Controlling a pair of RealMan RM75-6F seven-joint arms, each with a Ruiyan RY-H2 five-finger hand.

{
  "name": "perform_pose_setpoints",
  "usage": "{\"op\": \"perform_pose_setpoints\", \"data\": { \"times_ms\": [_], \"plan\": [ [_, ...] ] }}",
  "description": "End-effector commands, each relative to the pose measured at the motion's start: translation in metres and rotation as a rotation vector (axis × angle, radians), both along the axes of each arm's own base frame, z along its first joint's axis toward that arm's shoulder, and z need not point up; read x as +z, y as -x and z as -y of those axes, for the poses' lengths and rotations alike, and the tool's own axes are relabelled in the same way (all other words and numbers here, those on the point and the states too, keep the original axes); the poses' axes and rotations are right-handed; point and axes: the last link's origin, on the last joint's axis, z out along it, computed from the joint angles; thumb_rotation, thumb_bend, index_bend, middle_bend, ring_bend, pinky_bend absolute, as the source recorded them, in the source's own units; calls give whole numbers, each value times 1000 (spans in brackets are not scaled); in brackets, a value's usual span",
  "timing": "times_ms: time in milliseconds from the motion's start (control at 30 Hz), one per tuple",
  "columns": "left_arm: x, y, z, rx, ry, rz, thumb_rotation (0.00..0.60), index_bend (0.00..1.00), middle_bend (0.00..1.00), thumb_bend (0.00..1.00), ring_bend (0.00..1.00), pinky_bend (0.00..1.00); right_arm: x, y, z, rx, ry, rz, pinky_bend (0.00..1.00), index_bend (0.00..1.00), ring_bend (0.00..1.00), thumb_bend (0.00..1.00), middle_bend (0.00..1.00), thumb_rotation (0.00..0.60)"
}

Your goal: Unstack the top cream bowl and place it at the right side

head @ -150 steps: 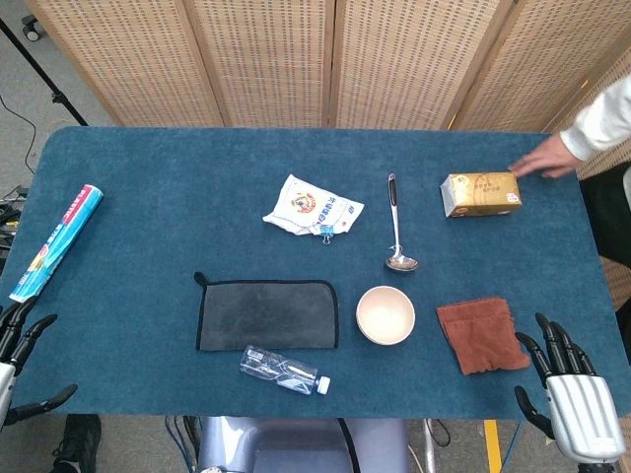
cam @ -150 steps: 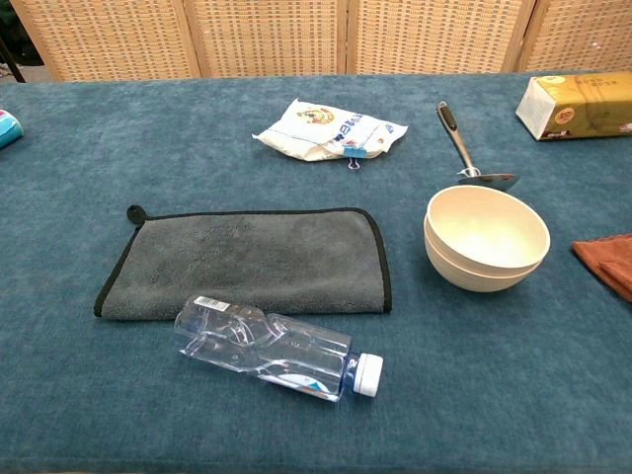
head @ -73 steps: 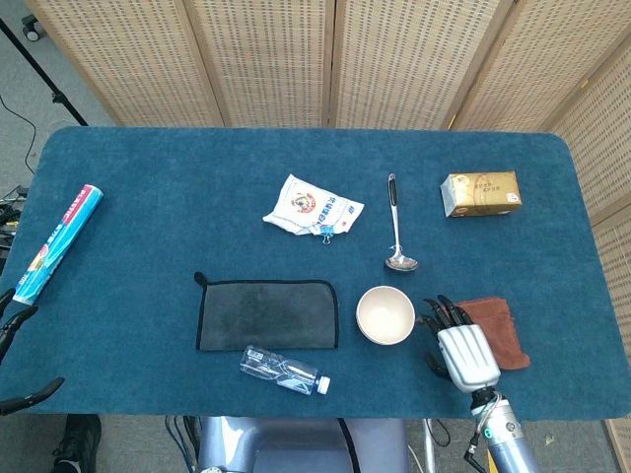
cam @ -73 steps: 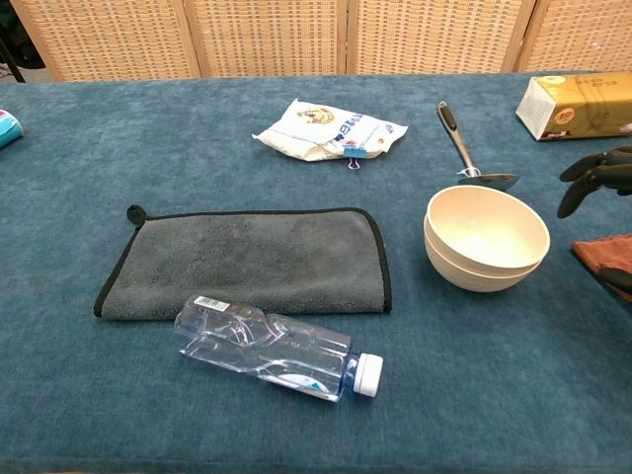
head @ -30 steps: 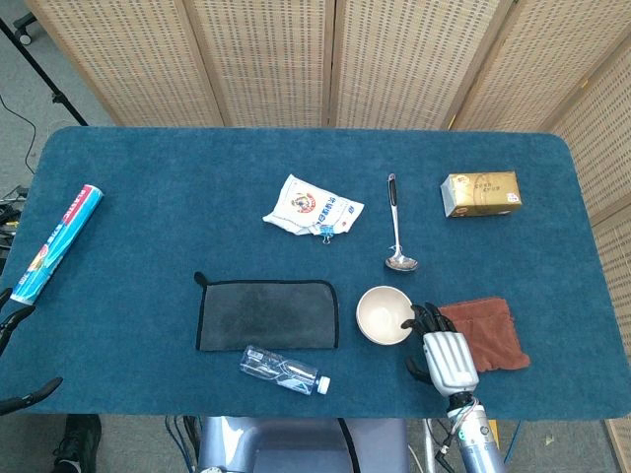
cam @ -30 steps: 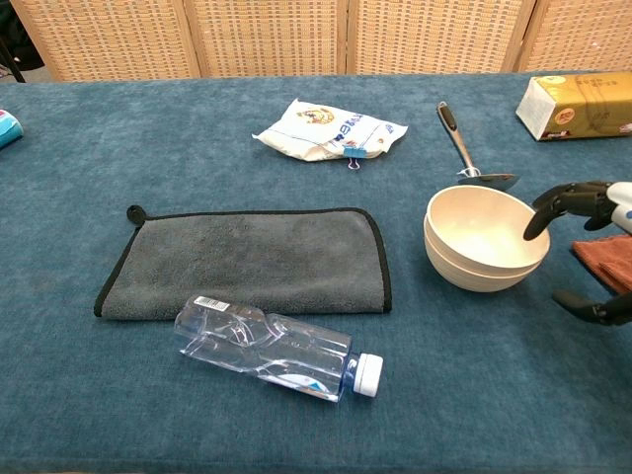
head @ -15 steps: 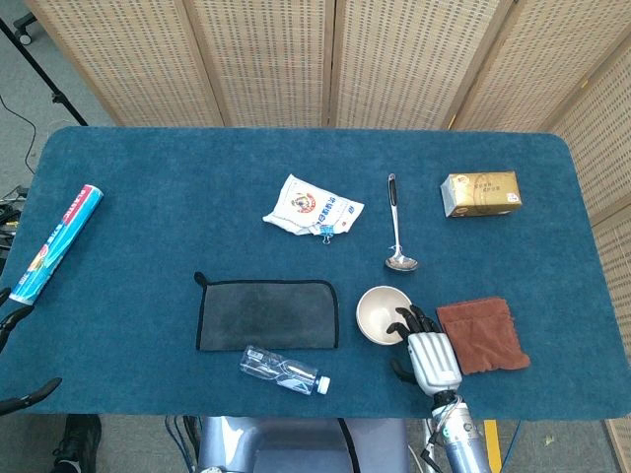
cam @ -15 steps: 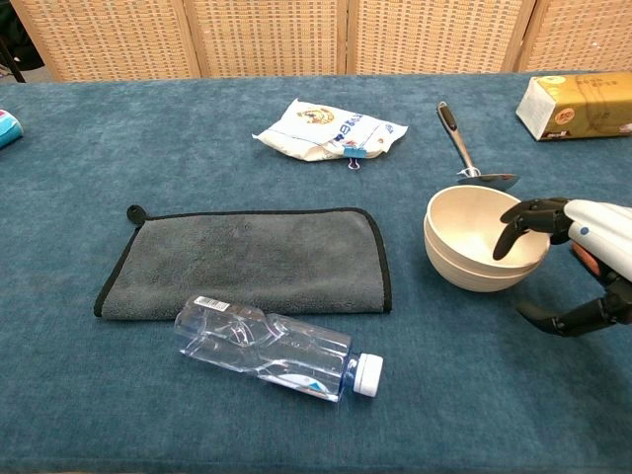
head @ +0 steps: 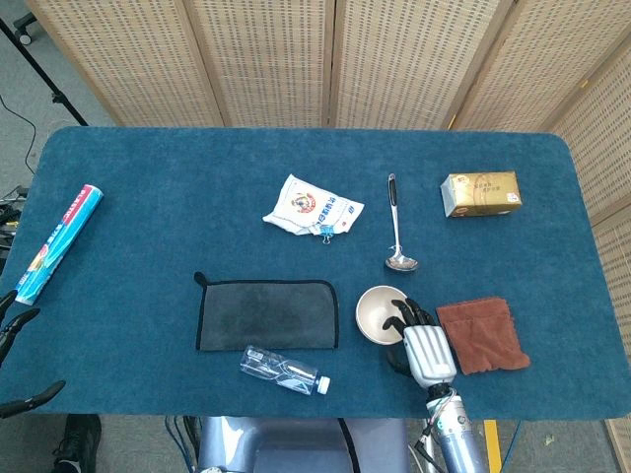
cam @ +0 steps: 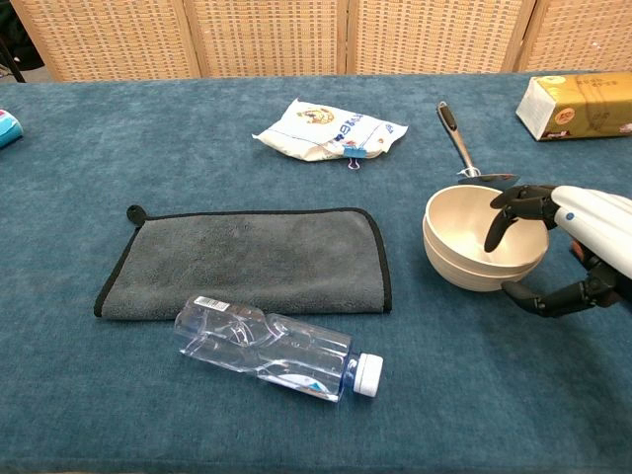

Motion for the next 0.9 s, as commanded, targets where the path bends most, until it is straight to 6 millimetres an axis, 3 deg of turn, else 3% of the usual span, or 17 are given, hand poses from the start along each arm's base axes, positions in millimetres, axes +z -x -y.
{"op": "perform_pose_setpoints", "data": {
  "times_ms": [33, 900],
  "plan": [
    [0, 0, 0, -1, 0, 1, 433, 168, 0, 0, 0, 0, 0, 0, 0, 0, 1, 1, 199, 393, 100, 414, 156, 600],
    [-2, -1, 2, -6, 12, -2, 433, 168, 0, 0, 0, 0, 0, 2, 3, -8, 19, -2, 199, 535, 103, 440, 161, 600]
  ]
}}
